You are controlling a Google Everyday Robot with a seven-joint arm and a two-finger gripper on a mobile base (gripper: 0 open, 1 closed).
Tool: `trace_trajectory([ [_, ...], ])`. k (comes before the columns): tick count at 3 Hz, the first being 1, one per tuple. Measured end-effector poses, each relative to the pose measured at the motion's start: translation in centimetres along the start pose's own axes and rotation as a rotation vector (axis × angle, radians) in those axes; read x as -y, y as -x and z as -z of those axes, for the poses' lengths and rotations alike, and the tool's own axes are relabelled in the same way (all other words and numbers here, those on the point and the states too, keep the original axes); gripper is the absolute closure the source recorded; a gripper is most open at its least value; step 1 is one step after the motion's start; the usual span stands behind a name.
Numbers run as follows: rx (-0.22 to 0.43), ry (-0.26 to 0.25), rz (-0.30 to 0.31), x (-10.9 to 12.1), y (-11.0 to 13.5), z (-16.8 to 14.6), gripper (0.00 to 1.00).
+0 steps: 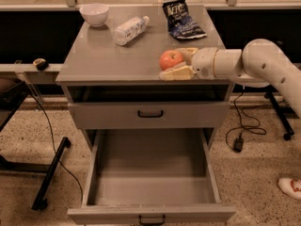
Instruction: Pick apple from middle drawer and place on counter
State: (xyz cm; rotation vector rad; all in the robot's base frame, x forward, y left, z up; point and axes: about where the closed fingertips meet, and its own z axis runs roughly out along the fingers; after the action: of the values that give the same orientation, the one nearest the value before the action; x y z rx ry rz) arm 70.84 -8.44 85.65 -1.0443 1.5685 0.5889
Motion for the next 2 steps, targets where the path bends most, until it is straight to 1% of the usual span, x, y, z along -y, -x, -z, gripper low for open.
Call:
trace_trajectory([
  [1,0.005,0.001,0.0,-0.03,0.08,-0.01,0.0],
  [2,0.029,0.007,0.0,-0.21,0.5,-0.03,0.0],
])
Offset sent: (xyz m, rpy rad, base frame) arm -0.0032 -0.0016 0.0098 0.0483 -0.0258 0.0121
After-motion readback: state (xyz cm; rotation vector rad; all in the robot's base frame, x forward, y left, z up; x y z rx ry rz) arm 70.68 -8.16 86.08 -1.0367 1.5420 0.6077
